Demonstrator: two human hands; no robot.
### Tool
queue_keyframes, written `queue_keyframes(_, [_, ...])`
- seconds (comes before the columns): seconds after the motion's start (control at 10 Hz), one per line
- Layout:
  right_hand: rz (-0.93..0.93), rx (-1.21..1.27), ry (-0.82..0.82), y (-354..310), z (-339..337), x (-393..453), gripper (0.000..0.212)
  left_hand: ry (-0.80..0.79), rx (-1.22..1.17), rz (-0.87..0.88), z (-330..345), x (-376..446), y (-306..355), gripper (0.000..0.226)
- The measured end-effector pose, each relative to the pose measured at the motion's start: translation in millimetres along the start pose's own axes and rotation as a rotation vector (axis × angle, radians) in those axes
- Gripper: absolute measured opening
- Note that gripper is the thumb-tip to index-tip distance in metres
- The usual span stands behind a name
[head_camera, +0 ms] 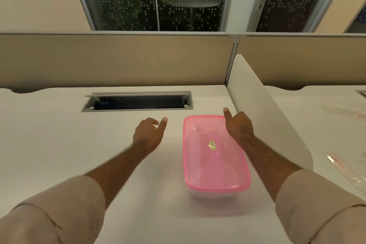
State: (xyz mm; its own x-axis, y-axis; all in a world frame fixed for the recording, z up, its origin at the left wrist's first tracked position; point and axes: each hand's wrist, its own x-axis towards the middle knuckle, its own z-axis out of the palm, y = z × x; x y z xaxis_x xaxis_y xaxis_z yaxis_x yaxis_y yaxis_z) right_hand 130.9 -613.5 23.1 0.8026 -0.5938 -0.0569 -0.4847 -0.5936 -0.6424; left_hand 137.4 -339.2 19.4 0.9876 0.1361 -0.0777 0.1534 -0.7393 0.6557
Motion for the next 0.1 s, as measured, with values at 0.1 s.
queue_keyframes(0.1, [-0.056,-0.093,0.104,-11.2,-5.1,-16.9,0.068,0.131,0.134,0.145,-37.5,-0.7,-33.2,0.057])
